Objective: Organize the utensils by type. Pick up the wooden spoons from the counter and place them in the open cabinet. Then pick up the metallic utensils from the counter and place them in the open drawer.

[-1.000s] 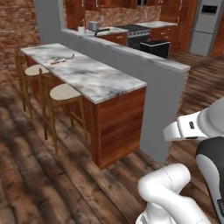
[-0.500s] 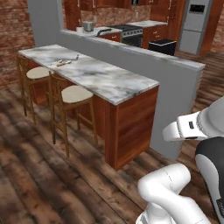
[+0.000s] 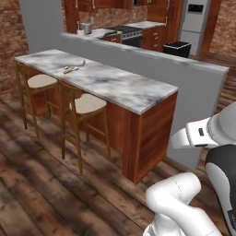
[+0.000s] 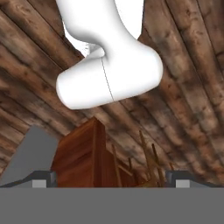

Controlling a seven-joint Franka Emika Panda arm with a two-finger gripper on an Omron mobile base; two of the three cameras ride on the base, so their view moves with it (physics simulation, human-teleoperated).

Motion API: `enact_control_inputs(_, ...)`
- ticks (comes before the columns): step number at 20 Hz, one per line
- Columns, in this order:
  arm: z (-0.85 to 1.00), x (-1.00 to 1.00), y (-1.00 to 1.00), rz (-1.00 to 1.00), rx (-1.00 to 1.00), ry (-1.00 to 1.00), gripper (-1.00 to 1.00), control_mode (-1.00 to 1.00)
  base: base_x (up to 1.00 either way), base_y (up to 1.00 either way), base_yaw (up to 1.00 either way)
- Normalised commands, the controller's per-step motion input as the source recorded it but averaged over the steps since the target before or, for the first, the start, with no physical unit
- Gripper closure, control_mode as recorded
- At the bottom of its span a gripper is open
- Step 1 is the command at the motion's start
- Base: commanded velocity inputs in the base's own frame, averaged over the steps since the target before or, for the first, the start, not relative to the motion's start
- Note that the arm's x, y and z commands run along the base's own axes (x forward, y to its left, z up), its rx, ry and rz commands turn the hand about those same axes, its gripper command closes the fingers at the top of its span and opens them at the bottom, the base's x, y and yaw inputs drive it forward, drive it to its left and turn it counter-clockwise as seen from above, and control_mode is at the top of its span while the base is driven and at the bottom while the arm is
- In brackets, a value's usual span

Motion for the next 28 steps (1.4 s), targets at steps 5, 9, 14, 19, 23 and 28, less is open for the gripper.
enact_control_inputs(5,0.0,0.0,0.0,0.0,0.0,0.0,-1.0,1.0,0.41,0.82,-0.26)
enact_control_inputs(9,0.0,0.0,0.0,0.0,0.0,0.0,-1.0,1.0,0.35,0.98,-0.34)
enact_control_inputs(14,0.0,0.0,0.0,0.0,0.0,0.0,-1.0,1.0,0.06,0.96,-0.35)
enact_control_inputs(19,0.0,0.0,0.0,0.0,0.0,0.0,-1.0,1.0,0.05,0.93,-0.36)
enact_control_inputs(23,0.0,0.0,0.0,0.0,0.0,0.0,-1.0,1.0,0.12,0.92,-0.35)
enact_control_inputs(28,0.0,0.0,0.0,0.0,0.0,0.0,-1.0,1.0,0.23,0.99,-0.31)
